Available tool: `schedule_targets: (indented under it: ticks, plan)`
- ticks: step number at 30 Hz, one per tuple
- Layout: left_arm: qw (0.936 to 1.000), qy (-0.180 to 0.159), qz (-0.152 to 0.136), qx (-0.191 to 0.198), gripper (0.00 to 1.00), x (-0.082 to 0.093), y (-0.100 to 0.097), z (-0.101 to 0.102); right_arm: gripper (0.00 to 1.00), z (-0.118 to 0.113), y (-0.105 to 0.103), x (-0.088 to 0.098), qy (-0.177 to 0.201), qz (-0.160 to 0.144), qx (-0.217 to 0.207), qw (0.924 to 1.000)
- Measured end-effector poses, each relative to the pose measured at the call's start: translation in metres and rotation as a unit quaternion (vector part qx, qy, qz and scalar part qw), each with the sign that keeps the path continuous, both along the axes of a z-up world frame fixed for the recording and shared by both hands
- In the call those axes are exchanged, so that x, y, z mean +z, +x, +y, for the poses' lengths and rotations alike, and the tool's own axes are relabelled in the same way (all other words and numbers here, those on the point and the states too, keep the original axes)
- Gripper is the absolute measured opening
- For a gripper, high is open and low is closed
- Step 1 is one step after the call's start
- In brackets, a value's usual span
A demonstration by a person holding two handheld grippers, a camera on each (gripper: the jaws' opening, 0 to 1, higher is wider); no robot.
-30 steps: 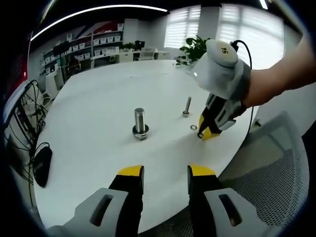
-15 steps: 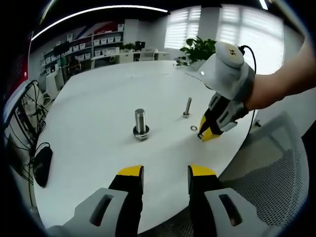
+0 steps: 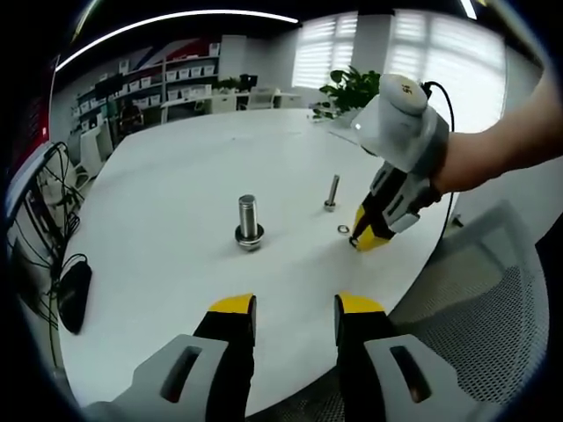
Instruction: Place the washer onto the threaded stud by aligning its center hole with the stud, sliding it down to the base, and recovering from edge contact or off-axis alignment until the washer reaches the visible bottom stop.
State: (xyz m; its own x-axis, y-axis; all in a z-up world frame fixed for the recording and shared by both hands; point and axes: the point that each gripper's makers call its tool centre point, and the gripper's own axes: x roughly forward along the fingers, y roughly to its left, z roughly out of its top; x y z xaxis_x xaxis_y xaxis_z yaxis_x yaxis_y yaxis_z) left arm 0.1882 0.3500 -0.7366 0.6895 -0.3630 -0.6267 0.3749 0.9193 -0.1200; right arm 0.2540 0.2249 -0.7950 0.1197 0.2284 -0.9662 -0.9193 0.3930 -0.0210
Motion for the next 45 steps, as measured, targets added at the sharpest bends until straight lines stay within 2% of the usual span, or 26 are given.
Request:
schedule_targets:
  ticks: [11, 22, 26, 45]
  plan:
    - [1.0, 0.0, 0.0, 0.001, 0.33, 0.0, 0.0, 0.0, 0.14, -0.006, 0.004, 0.009, 0.018, 0.002, -0.022, 0.9996]
    - [1.0, -0.003, -0.002, 0.003, 0.33, 0.001, 0.0, 0.0, 0.14, -0.01, 0.019, 0.026, 0.038, -0.009, -0.045, 0.9982]
    - [1.0, -0.004, -0.002, 0.001, 0.33, 0.001, 0.0, -0.001, 0.14, -0.011, 0.028, 0.033, 0.054, -0.014, -0.068, 0.9961]
    - [1.0, -0.004, 0.005, -0.003, 0.33, -0.001, -0.001, -0.002, 0.14, -0.012, 0.046, 0.056, 0.079, -0.041, -0.088, 0.9922]
